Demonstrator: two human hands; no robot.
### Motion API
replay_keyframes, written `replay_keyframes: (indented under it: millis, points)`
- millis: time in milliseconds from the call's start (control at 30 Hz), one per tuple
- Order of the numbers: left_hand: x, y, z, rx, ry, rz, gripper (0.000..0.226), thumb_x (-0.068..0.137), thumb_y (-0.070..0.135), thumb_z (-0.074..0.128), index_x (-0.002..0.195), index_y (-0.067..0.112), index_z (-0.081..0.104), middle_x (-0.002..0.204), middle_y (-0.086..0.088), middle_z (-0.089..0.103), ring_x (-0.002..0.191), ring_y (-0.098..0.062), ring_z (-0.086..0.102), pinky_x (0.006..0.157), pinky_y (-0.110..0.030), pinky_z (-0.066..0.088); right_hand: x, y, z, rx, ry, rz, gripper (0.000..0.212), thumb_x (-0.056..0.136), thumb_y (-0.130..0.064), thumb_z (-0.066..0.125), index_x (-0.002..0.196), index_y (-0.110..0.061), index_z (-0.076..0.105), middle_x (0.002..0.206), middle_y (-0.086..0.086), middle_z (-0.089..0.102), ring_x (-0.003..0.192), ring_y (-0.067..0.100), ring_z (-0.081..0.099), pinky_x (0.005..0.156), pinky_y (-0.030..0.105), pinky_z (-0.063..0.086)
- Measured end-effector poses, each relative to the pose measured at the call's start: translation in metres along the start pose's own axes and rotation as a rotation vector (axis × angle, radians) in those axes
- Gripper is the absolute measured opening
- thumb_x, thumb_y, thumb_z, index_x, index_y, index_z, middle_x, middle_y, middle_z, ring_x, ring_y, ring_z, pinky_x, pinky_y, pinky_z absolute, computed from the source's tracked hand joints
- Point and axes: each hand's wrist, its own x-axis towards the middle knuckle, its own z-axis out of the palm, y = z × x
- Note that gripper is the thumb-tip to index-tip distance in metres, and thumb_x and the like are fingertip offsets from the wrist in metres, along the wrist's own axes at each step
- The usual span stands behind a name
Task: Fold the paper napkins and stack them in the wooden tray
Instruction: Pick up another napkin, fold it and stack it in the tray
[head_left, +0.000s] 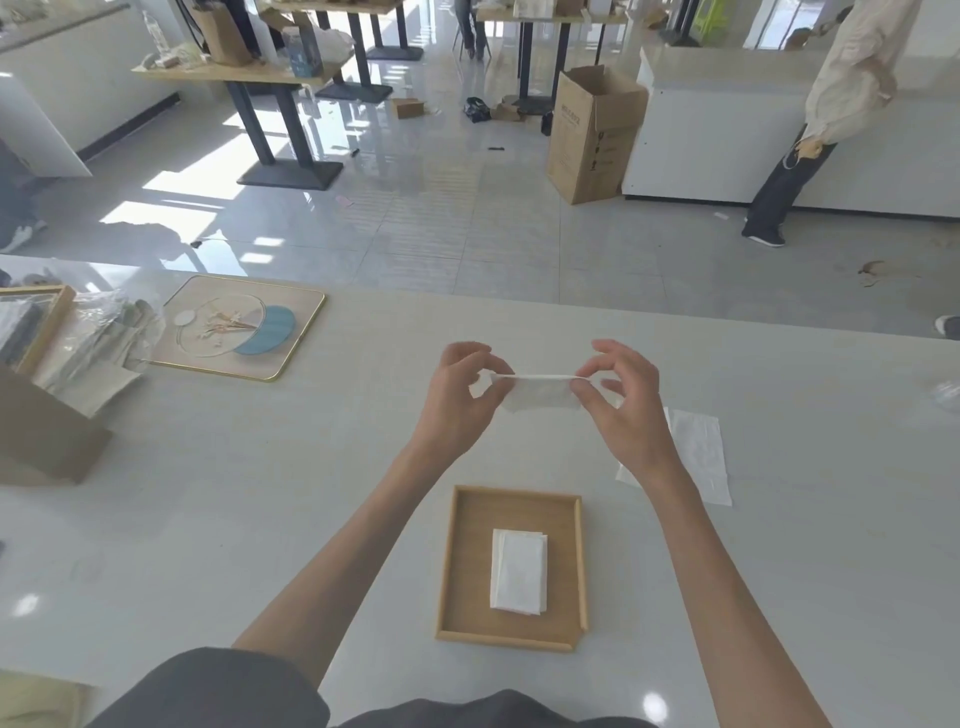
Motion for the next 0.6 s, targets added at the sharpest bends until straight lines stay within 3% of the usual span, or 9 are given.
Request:
replay_keyframes:
  millis: [67, 133, 233, 300, 367, 433, 533, 600]
  points:
    - [0.003, 0.003, -0.004, 0.039, -0.063, 0.025, 0.006, 0.095, 0.017, 0.065, 0.096, 0.022, 0.066, 0.123, 0.002, 0.06, 0.119, -0.014, 0.056, 0.105, -0.028, 0.041, 0.001, -0.003, -0.004, 0.052, -0.012, 0.02, 0.017, 0.097, -0.013, 0.064, 0.096, -0.028, 0.056, 0.108, -0.021, 0.064, 0.118, 0.008, 0.056, 0.096, 0.023, 0.043]
    - [0.004, 0.008, -0.008, -0.098, -0.113, -0.019, 0.008, 0.097, 0.015, 0.061, 0.105, 0.018, 0.059, 0.104, 0.001, 0.066, 0.101, -0.016, 0.063, 0.097, -0.036, 0.049, 0.003, -0.01, -0.007, 0.152, -0.037, 0.078, 0.016, 0.099, -0.014, 0.061, 0.098, -0.027, 0.051, 0.09, -0.016, 0.063, 0.088, 0.007, 0.063, 0.081, 0.023, 0.045]
    - [0.002, 0.01, -0.01, -0.363, -0.25, -0.076, 0.04, 0.098, 0.01, 0.061, 0.133, 0.019, 0.042, 0.1, -0.012, 0.06, 0.094, -0.021, 0.065, 0.094, -0.04, 0.054, 0.006, -0.019, -0.01, 0.223, 0.005, 0.085, 0.014, 0.102, -0.016, 0.058, 0.108, -0.024, 0.048, 0.086, 0.0, 0.061, 0.065, 0.011, 0.052, 0.061, 0.02, 0.043]
    - [-0.005, 0.007, -0.007, -0.438, -0.363, -0.077, 0.063, 0.096, 0.006, 0.064, 0.145, 0.029, 0.03, 0.11, -0.014, 0.057, 0.095, -0.024, 0.067, 0.097, -0.04, 0.056, 0.008, -0.022, -0.011, 0.24, 0.064, 0.101, 0.018, 0.102, -0.016, 0.058, 0.115, -0.023, 0.047, 0.092, 0.006, 0.06, 0.064, 0.011, 0.052, 0.058, 0.017, 0.043]
    - [-0.012, 0.006, -0.002, -0.444, -0.418, -0.066, 0.07, 0.095, 0.002, 0.065, 0.146, 0.032, 0.027, 0.113, -0.013, 0.055, 0.092, -0.022, 0.067, 0.094, -0.04, 0.057, 0.009, -0.021, -0.013, 0.231, 0.101, 0.11, 0.022, 0.102, -0.015, 0.057, 0.122, -0.021, 0.048, 0.103, 0.007, 0.059, 0.067, 0.007, 0.054, 0.059, 0.014, 0.044]
    - [-0.016, 0.006, 0.002, -0.442, -0.426, -0.066, 0.059, 0.096, 0.002, 0.064, 0.142, 0.026, 0.037, 0.112, -0.01, 0.054, 0.09, -0.017, 0.065, 0.092, -0.035, 0.056, 0.008, -0.019, -0.014, 0.215, 0.119, 0.111, 0.025, 0.102, -0.013, 0.057, 0.125, -0.018, 0.05, 0.107, 0.003, 0.058, 0.07, 0.004, 0.054, 0.061, 0.012, 0.043]
    - [-0.015, 0.007, 0.002, -0.398, -0.417, -0.08, 0.042, 0.092, 0.011, 0.069, 0.129, 0.024, 0.056, 0.115, -0.011, 0.052, 0.093, -0.013, 0.064, 0.092, -0.031, 0.053, 0.004, -0.014, -0.016, 0.217, 0.13, 0.159, 0.015, 0.102, -0.014, 0.057, 0.117, -0.017, 0.058, 0.09, -0.008, 0.058, 0.067, 0.001, 0.051, 0.062, 0.014, 0.041]
    - [-0.013, 0.007, 0.004, -0.4, -0.395, -0.097, 0.04, 0.088, 0.011, 0.073, 0.124, 0.024, 0.061, 0.113, -0.009, 0.052, 0.092, -0.013, 0.062, 0.091, -0.032, 0.053, 0.001, -0.01, -0.02, 0.244, 0.086, 0.221, 0.011, 0.102, -0.022, 0.06, 0.112, -0.021, 0.065, 0.094, -0.01, 0.065, 0.078, 0.001, 0.057, 0.074, 0.018, 0.043]
